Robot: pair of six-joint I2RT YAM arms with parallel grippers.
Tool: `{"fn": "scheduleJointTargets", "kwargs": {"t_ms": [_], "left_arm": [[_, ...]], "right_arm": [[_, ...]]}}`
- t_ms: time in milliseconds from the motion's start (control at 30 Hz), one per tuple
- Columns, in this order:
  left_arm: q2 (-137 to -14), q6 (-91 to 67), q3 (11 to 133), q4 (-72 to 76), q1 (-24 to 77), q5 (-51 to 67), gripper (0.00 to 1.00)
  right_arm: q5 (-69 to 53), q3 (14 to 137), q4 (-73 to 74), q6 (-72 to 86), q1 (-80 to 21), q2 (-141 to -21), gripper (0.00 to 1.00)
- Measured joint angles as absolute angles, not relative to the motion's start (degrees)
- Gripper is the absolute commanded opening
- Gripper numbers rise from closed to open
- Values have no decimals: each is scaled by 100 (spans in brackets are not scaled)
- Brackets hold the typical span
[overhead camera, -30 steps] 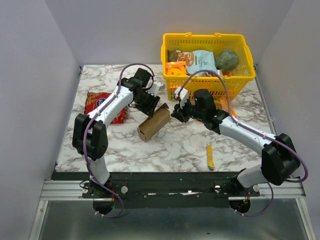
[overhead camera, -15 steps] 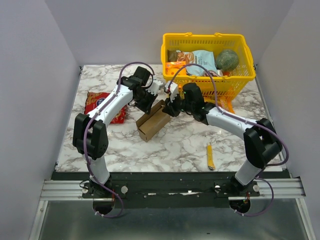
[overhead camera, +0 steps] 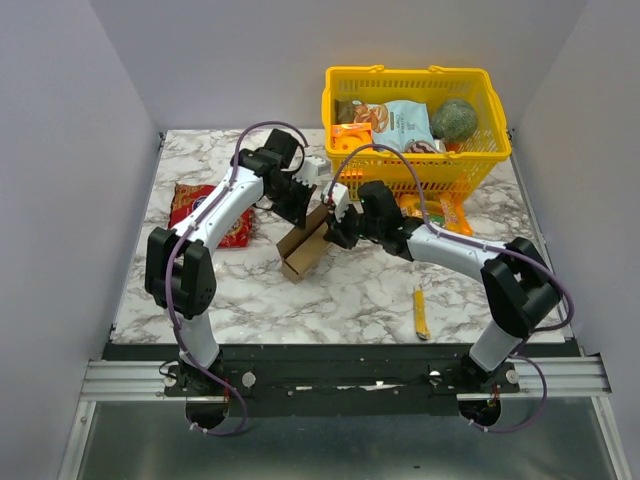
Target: Unpack the express box
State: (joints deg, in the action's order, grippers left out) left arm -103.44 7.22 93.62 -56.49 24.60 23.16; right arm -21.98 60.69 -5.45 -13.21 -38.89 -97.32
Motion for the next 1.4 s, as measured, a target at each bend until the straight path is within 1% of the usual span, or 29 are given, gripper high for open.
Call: {"fn": "scheduleJointTargets", "kwargs": {"t_ms": [200,367,467,567,700,767,800,833,867,1067,1300,1400], "left_arm": [[-10228,670,9657,-5719,2401,2781,0],[-9959,663,9701,-5743,2320,3253,0],[-9810,659,9568,-5673,2283,3494,0],[-9762,652,9354,-5669,2283,3645,0],[-9773,635,9321,-5686,2283,3710,0],[-9773,613,9323,-5675,2285,3721,0],[-9773,596,9323,-5675,2285,3723,0],[-9773,582,9323,-5673,2285,3726,0],[-9773,567,9323,-5664,2285,3734,0],[-9773,353,9085,-5494,2283,3881,0],[-9828,95,8921,-5319,2281,4121,0],[-9872,-56,8882,-5240,2244,4233,0]], "right_arm": [[-1903,5833,403,-1697,-3883,-9343,20],[-1688,5406,1332,-2045,-3848,-8827,19],[-1662,5284,1745,-2244,-3776,-8453,20],[-1739,5312,1859,-2512,-3701,-8112,22],[-1997,5553,1857,-2773,-3667,-7964,46],[-2152,5686,1793,-2799,-3667,-8038,52],[-2222,5745,1730,-2794,-3667,-8103,82],[-2274,5780,1640,-2755,-3669,-8180,97],[-2309,5782,1538,-2665,-3669,-8261,100],[-2250,5806,1109,-2171,-3719,-8906,99],[-1964,5966,854,-1990,-3760,-9408,87],[-1916,6047,757,-1977,-3778,-9526,87]]}}
